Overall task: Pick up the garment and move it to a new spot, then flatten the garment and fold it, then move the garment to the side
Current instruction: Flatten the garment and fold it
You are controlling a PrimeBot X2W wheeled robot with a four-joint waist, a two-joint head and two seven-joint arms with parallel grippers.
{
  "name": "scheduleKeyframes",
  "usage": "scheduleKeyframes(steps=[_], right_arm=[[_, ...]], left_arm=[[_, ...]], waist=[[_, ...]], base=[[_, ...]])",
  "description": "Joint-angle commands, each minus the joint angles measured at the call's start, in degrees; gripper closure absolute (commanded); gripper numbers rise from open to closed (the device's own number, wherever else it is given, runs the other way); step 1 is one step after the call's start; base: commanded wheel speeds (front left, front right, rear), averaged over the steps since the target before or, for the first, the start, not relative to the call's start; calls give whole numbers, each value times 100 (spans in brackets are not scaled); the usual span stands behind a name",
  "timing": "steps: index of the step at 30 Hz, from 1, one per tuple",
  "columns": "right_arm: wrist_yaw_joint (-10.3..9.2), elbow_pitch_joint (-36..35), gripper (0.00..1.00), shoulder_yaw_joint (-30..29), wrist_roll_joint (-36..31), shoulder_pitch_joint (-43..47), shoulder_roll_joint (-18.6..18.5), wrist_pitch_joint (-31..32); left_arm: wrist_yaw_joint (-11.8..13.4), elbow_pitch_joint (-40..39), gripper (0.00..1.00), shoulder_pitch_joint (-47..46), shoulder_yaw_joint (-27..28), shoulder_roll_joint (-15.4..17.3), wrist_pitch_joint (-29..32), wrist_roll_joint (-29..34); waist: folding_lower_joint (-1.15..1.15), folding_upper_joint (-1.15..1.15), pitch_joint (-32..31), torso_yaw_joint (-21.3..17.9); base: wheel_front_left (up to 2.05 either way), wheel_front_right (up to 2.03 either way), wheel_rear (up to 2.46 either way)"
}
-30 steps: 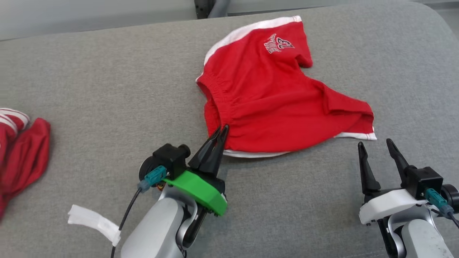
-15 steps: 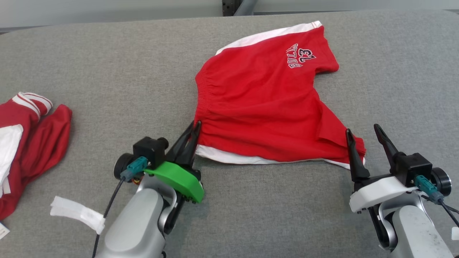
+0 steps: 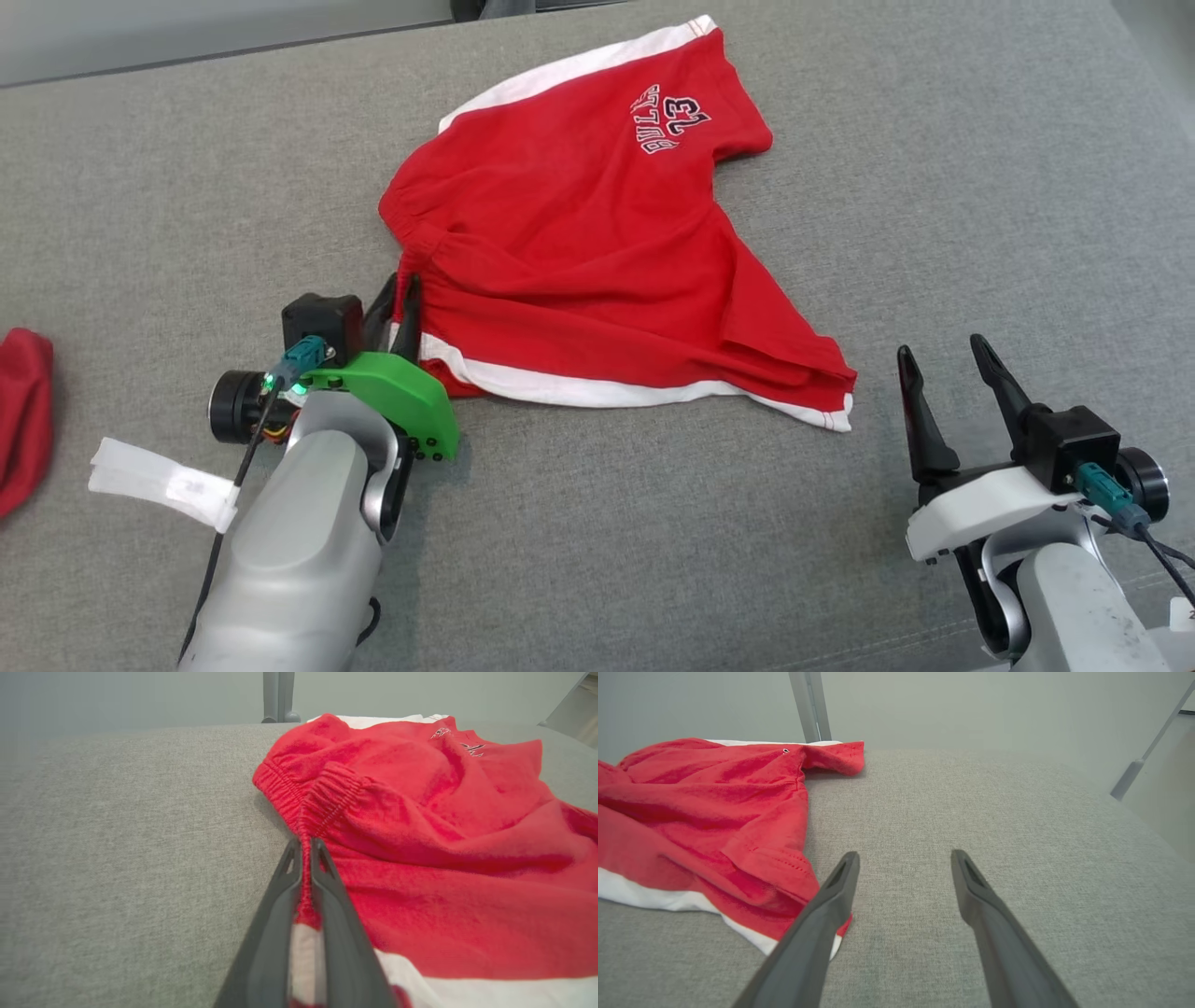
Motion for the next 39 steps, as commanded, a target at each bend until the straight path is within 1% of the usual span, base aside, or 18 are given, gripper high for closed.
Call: scheduleKeyframes(steps=[1, 4, 7, 8, 9, 10, 13, 16, 19, 23, 26, 31, 36, 39], right_arm=[[-7, -33, 0, -38, 20, 87, 3, -18], [-8, -75, 0, -58, 27, 174, 32, -18], [-7, -115, 0, -40, 58, 290, 43, -18], [-7, -126, 0, -16, 67, 332, 51, -18], [-8, -149, 0, -17, 81, 421, 57, -18], [-8, -149, 0, -17, 81, 421, 57, -18], [-7, -181, 0, -16, 92, 573, 91, -18], [-7, -187, 0, -17, 104, 741, 122, -18], [-7, -161, 0, 4, 128, 925, 166, -18], [-7, -144, 0, 37, 135, 1078, 194, -18], [-8, -125, 0, 66, 136, 1159, 211, -18], [-7, -107, 0, 51, 121, 1152, 218, -18], [-7, -45, 0, -32, 84, 1094, 188, -18], [-7, 11, 0, -82, 65, 1076, 178, -18]], left_arm=[[74, -30, 0, 95, 89, 65, 1, 99], [147, -379, 0, 420, 281, 115, 1, 236], [122, -847, 0, 881, 451, 159, 1, 438], [134, -1052, 0, 1070, 549, 182, 0, 468], [107, -1475, 0, 1489, 686, 185, 1, 603], [107, -1475, 0, 1489, 686, 185, 1, 603], [81, -2170, 0, 2147, 977, 149, -1, 772], [0, -2793, 0, 2817, 1210, 87, 1, 919], [-141, -3208, 0, 3380, 1289, 29, 2, 1114], [-183, -3484, 0, 3869, 1439, -5, 2, 1235], [-216, -3611, 0, 4029, 1479, -41, 2, 1329], [-233, -3683, 0, 4015, 1460, -62, 2, 1414], [-134, -3748, 0, 3892, 1474, -64, 2, 1321], [-124, -3762, 0, 3849, 1466, -66, 2, 1289]], waist=[[0, 0, -160, 13], [0, 0, -394, 113], [0, 0, -654, 242], [0, 0, -746, 277], [0, 0, -908, 350], [0, 0, -908, 350], [0, 0, -1149, 443], [0, 0, -1362, 508], [0, 0, -1532, 563], [0, 0, -1589, 605], [0, 0, -1583, 634], [0, 0, -1521, 651], [0, 0, -1459, 654], [0, 0, -1422, 655]], base=[[0, 0, 0], [0, 0, 0], [0, 0, 0], [0, 0, 0], [0, 0, 0], [0, 0, 0], [0, 0, 0], [0, 0, 0], [0, 0, 0], [0, 0, 0], [0, 0, 0], [0, 0, 0], [0, 0, 0], [0, 0, 0]])
